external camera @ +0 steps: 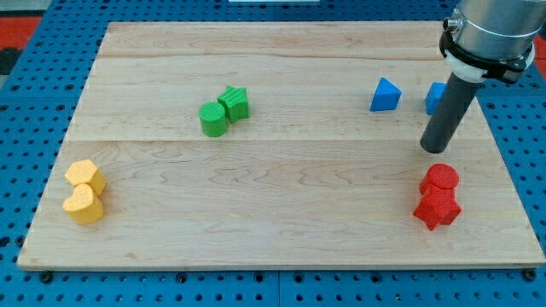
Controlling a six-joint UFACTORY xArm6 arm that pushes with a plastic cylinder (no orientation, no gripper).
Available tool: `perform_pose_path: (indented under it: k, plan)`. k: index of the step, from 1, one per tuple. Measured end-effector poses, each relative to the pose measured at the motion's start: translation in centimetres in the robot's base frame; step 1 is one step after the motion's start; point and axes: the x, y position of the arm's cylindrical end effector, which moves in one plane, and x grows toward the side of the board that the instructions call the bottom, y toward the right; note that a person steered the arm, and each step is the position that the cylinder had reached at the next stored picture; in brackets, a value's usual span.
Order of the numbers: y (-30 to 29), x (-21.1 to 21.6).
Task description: Move the green blocks towards the yellow blocks
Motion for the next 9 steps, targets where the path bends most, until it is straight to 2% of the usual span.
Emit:
perform_pose_path:
  k: [1, 2, 3, 4, 5, 6, 7, 8, 9]
  plan:
    - [-1.4, -0.6]
    - [-11.9, -1.5]
    - [-14.8, -7.8]
    - [-20.5, -8.8]
    - [-30.9, -8.2]
    - [-35.9, -8.1]
    - [-42.7, -4.7]
    - [-44.3, -6.4]
    - [-36.7, -8.3]
